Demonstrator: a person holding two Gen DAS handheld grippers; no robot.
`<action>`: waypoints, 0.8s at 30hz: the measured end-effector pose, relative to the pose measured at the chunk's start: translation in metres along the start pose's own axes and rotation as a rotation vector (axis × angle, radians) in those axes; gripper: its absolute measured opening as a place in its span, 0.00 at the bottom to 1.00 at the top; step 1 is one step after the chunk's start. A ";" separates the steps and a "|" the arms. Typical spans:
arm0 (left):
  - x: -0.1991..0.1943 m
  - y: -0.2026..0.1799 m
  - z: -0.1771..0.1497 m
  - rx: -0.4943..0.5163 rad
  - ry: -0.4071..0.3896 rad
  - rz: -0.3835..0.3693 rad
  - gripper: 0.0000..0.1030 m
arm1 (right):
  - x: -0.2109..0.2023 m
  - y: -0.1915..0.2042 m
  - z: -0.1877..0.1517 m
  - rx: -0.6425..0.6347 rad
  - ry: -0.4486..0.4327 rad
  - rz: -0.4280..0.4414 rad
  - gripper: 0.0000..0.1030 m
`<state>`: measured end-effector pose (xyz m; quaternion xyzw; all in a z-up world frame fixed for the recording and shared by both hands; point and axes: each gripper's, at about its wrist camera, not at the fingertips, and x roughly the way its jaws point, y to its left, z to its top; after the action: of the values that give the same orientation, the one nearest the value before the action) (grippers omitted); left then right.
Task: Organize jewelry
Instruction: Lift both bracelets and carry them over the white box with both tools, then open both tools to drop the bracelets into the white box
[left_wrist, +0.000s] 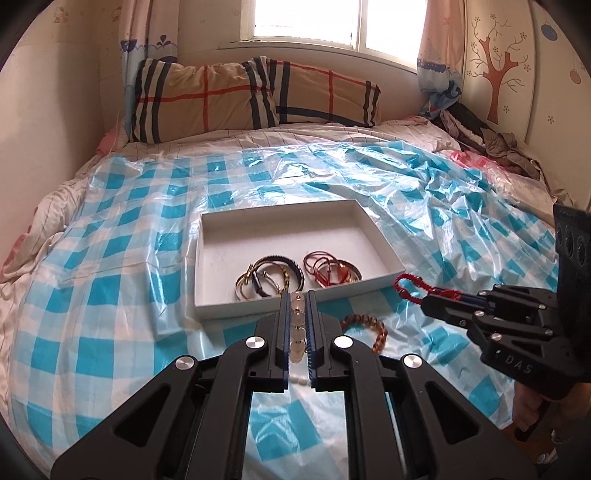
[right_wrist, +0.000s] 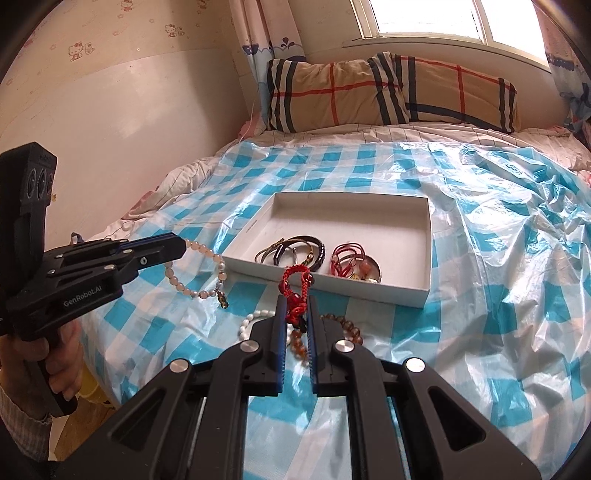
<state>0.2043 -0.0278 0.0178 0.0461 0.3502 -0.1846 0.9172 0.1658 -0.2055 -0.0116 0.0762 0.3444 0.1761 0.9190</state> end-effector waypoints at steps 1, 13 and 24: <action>0.004 0.001 0.004 -0.002 -0.002 -0.002 0.07 | 0.005 -0.002 0.002 0.002 -0.002 -0.002 0.10; 0.056 0.003 0.035 -0.009 -0.016 -0.022 0.07 | 0.053 -0.020 0.024 -0.002 -0.011 -0.019 0.10; 0.102 0.005 0.051 -0.064 -0.043 -0.032 0.07 | 0.095 -0.030 0.042 -0.023 -0.017 -0.056 0.28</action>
<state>0.3084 -0.0654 -0.0112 0.0070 0.3368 -0.1891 0.9224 0.2678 -0.1981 -0.0452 0.0575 0.3366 0.1537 0.9272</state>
